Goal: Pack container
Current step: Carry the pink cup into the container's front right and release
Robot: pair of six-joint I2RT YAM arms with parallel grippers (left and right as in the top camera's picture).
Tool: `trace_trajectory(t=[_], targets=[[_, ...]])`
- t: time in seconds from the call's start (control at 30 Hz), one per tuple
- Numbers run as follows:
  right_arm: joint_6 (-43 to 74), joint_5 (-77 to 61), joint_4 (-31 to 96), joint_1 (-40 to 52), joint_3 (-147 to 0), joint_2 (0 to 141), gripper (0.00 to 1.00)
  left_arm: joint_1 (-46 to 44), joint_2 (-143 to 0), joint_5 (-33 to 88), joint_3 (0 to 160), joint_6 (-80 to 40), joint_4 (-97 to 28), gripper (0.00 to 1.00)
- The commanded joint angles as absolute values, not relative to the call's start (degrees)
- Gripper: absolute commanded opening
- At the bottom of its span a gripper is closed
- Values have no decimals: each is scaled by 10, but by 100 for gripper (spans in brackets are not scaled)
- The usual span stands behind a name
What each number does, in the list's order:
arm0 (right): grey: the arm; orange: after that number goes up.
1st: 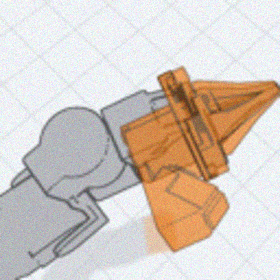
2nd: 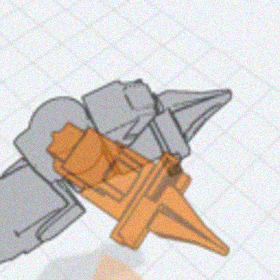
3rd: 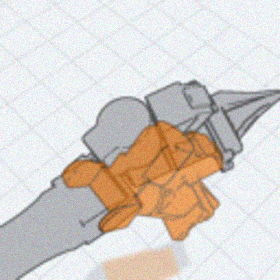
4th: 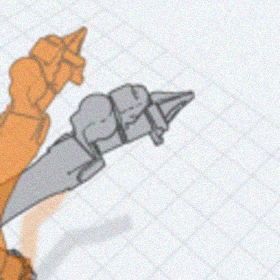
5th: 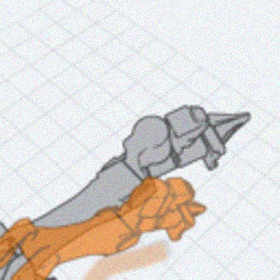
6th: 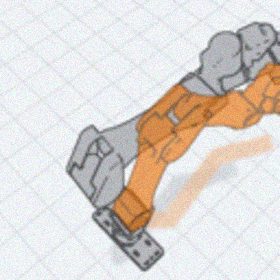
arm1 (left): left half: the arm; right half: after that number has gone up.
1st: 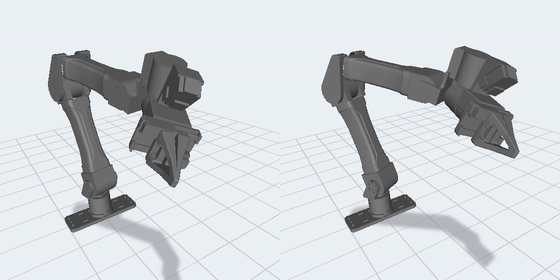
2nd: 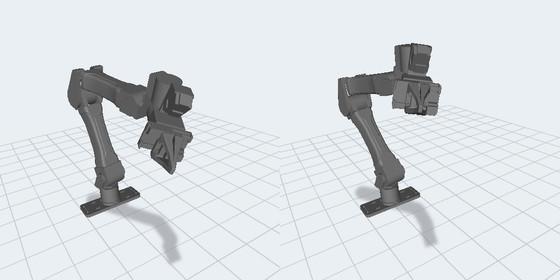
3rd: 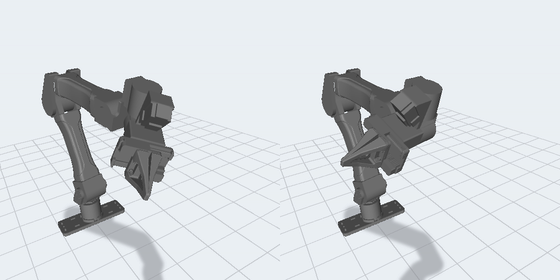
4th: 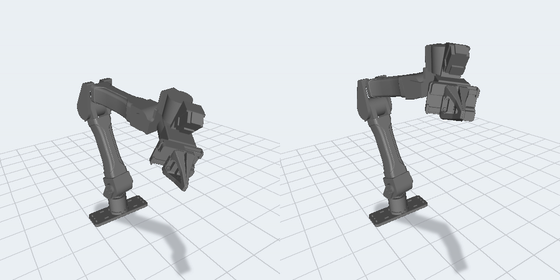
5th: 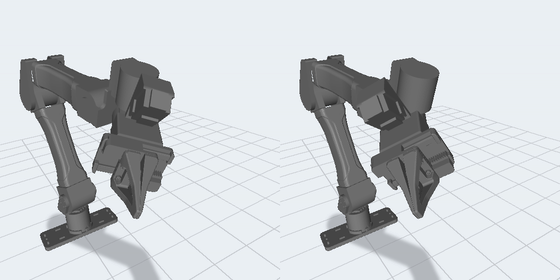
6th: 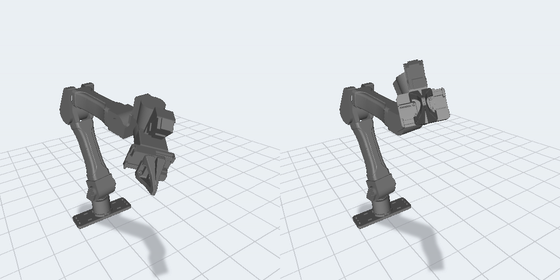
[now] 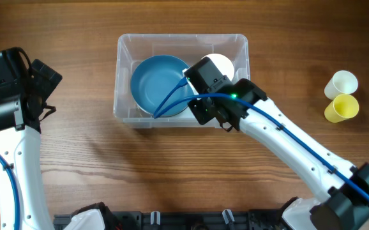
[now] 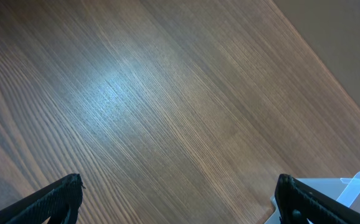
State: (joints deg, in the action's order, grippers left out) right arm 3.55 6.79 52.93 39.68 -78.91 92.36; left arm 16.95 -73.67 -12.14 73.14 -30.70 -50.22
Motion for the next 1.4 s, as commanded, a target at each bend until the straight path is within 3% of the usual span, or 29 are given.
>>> trace_trajectory(t=[0.0,0.27,0.87,0.97,1.1,1.37], targets=[[80,48,537,378,-798,947,4,172,-738,-118,736,-304,-503,100],[90,29,531,336,-798,953,4,172,-738,-118,736,-304,-503,100],[90,-14,486,335,-798,1027,6,172,-738,-118,736,-304,-503,100],[90,-14,483,335,-798,1027,22,172,-738,-118,736,-304,-503,100],[90,-14,483,335,-798,1027,25,172,-738,-118,736,-304,-503,100],[90,-14,468,333,-798,1026,44,172,-738,-118,736,-304,-503,100]])
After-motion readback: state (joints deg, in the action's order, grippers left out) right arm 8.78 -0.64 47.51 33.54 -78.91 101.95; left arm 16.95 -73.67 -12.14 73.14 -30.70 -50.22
